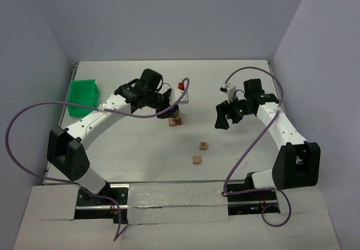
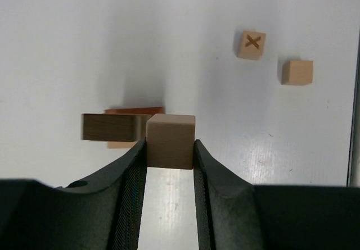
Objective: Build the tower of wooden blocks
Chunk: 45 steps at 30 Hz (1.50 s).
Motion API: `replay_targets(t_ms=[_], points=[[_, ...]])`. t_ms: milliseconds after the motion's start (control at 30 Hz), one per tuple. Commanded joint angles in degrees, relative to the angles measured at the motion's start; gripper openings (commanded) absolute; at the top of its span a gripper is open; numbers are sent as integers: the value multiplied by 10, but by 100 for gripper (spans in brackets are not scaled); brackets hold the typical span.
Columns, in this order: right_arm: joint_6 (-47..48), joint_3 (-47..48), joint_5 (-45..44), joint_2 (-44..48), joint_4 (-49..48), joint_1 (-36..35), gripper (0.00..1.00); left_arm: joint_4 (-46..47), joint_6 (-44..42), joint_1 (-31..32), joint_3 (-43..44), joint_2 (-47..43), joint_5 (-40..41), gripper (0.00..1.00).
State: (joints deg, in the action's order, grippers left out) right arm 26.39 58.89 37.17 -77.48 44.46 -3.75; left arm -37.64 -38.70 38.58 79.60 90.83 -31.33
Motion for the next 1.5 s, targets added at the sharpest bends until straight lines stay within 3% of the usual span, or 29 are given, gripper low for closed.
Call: replay_targets(t_ms=[0,233,1467], points=[[-15,27,14,-10,-26,2,100,-74,-15,-29,82,30,3,24],[-23,21,12,-8,-37,1,100,-107,-25,-58,173,112,2,24],[-31,44,12,-16,-33,1,100,-98,-27,-60,239,215,13,31]])
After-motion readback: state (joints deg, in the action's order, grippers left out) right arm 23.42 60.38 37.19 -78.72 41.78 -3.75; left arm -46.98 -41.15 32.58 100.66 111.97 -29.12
